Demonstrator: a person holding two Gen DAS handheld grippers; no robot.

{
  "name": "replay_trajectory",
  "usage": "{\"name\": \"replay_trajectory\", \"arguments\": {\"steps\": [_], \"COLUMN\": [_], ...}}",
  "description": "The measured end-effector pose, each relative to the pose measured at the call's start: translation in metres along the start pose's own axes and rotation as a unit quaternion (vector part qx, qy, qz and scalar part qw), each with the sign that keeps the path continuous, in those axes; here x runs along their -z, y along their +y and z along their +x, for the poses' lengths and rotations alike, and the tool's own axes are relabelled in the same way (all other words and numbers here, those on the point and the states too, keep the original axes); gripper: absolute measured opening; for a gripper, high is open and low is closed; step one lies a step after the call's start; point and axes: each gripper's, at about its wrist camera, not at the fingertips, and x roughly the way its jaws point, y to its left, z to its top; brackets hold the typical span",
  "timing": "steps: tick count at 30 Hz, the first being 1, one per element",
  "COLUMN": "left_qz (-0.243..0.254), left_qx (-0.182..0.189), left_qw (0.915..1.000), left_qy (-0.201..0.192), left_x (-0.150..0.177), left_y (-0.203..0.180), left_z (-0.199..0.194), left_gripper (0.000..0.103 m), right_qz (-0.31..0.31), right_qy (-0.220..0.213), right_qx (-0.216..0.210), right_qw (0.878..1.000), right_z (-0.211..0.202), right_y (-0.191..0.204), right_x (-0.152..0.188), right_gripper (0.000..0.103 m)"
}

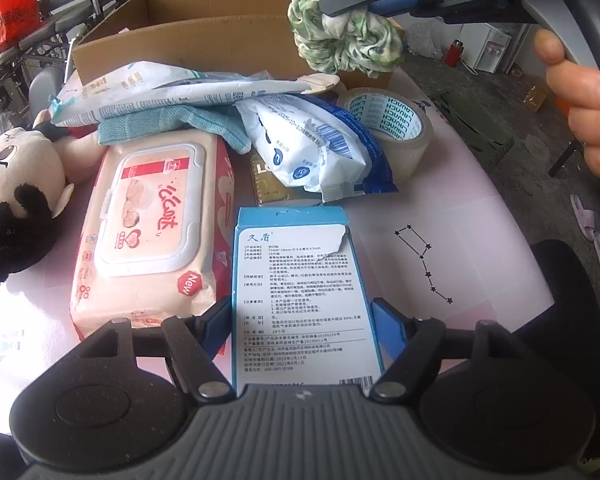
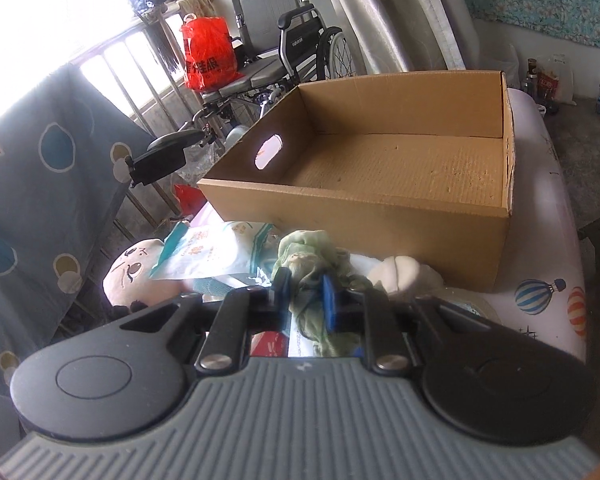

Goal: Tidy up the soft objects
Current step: 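Lift the scrunchie with the right tool while the left tool carries the medicine box into the cardboard box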

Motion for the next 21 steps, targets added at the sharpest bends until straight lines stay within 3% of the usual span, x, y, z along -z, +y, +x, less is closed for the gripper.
{"name": "replay_trajectory", "arguments": {"steps": [6, 12, 17, 21], "left_qz": [0.001, -0.008, -0.002, 0.004], "left_qx": [-0.021, -0.038, -0.051, -0.067], "left_qw": [0.9988, 0.9942, 0.9881, 0.9846], "left_qy": [-0.044, -0.101, -0.145, -0.162], "left_x": [-0.004, -0.038, -0.094, -0.152], "left_y": [0.004, 0.024, 0.049, 0.070], "left_z": [-0.041, -0.090, -0.119, -0.113], "left_gripper": [0.075, 0.074, 0.075, 0.075], "right_qz": [0.006, -0.003, 0.000, 0.008], "right_qy": [-0.035, -0.073, -0.081, -0.063], "right_qx": [-0.033, -0.069, -0.092, -0.084], "right_qw": [0.999, 0.995, 0.992, 0.994], "right_z": [-0.047, -0.070, -0.063, -0.022], "right_y": [0.013, 0.032, 0.038, 0.035], "right_x": [-0.009, -0.051, -0.102, -0.150], "right_gripper": [0.015, 0.015, 0.015, 0.015]}}
